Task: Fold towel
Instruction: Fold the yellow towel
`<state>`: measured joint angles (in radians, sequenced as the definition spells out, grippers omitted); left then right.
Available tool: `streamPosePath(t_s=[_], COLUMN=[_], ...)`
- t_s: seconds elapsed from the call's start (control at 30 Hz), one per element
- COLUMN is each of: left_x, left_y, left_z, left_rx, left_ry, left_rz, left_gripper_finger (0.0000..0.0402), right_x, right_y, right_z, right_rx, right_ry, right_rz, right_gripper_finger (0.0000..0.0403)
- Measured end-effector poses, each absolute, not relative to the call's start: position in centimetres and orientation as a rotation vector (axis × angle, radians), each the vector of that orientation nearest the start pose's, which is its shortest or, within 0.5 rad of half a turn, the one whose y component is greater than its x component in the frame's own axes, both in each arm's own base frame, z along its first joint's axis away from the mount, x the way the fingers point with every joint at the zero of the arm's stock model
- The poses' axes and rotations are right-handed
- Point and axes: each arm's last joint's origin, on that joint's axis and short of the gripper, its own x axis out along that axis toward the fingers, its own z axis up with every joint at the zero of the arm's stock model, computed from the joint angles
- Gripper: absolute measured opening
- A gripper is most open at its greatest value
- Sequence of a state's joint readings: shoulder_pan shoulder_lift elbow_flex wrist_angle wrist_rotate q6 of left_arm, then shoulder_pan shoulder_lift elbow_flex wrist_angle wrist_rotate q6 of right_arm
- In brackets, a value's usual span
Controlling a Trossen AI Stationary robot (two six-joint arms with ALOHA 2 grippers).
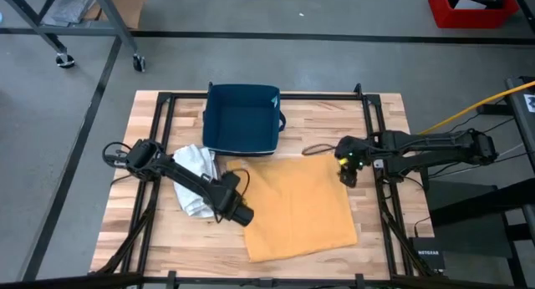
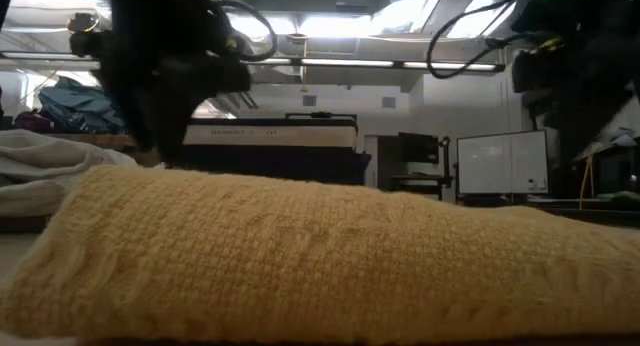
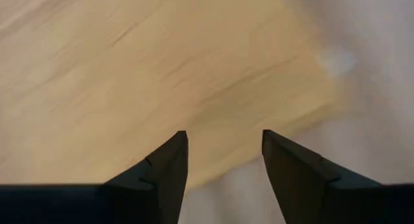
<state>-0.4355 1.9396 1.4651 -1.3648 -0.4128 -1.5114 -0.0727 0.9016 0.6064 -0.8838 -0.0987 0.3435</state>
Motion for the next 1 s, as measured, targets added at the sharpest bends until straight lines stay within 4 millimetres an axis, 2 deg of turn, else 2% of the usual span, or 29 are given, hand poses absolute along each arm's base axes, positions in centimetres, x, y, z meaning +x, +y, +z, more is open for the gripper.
streamPosePath(t_s=[0.17, 0.33, 0.53, 0.83, 1.0], left_x=[31.1, 31.6, 31.9, 32.2, 33.2], left_y=[-16.0, -19.3, -22.7, -24.6, -25.6], left_z=[19.6, 19.6, 20.1, 20.7, 19.7], left_rx=[-0.397, -0.431, -0.483, -0.438, -0.435], left_ry=[1.282, 1.186, 1.063, 0.956, 0.907], left_rz=[0.832, 0.596, 0.391, 0.226, 0.162], left_gripper_finger=[0.0169, 0.0169, 0.0169, 0.0169, 0.0169], right_x=[13.8, 13.9, 13.7, 13.7, 13.3], right_y=[0.2, 1.2, 3.9, 8.7, 11.3], right_z=[20.8, 20.8, 20.9, 21.5, 20.6], right_rx=[0.619, 0.659, 0.651, 0.645, 0.619], right_ry=[1.268, 1.290, 1.351, 1.254, 1.316], right_rz=[0.092, 0.139, 0.170, 0.236, 0.222], right_gripper_finger=[0.0183, 0.0171, 0.0165, 0.0165, 0.0165])
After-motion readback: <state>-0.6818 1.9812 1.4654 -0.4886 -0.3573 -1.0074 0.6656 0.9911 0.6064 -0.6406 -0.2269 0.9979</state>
